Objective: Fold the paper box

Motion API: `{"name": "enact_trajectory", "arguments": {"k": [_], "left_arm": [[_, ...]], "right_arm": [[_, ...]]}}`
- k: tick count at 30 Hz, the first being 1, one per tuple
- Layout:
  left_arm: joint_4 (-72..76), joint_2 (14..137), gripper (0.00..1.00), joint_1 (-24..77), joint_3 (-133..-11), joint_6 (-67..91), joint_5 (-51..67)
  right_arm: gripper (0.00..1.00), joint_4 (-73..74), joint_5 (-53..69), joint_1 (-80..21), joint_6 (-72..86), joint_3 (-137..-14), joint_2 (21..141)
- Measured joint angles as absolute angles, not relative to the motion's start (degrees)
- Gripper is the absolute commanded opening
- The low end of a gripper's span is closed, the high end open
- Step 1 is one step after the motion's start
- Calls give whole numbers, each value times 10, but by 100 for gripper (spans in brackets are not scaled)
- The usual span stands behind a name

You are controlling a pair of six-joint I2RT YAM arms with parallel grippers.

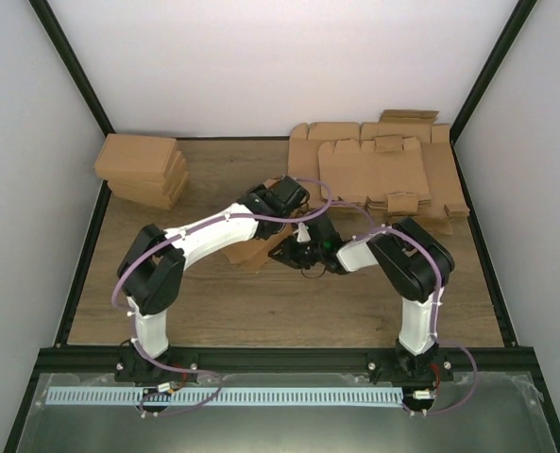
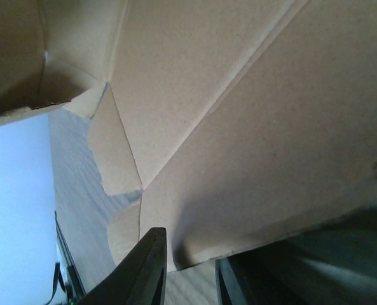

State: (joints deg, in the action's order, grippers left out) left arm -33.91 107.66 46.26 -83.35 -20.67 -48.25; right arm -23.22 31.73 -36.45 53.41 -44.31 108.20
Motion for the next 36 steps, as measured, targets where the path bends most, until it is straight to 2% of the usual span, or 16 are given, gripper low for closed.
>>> {"name": "enact_trajectory", "arguments": {"k": [5,12,17,24,29,32,36], "left_arm": [[-322,1097,4,455,-837,-222,-479],[-313,1122,4,457,-825,-214,-477],[-302,1133,4,458,-823,-203,-480],[-296,1133,4,449,-823,-199,-477],[-297,1133,4,436,-823,-199,-469],[-307,1133,4,431,-825,-197,-459],[-322,1133,4,427,-833,-195,-442]], "right_arm": [[34,-261,317,-350,523,-451,1095],[36,-279,337,-342,492,-449,1101],[46,-280,354,-336,468,-448,1101],[52,-237,343,-307,405,-402,1021],[58,-215,343,-247,361,-401,973],[58,-194,338,-217,334,-424,971],[61,-162,335,-196,309,-533,1030]]}}
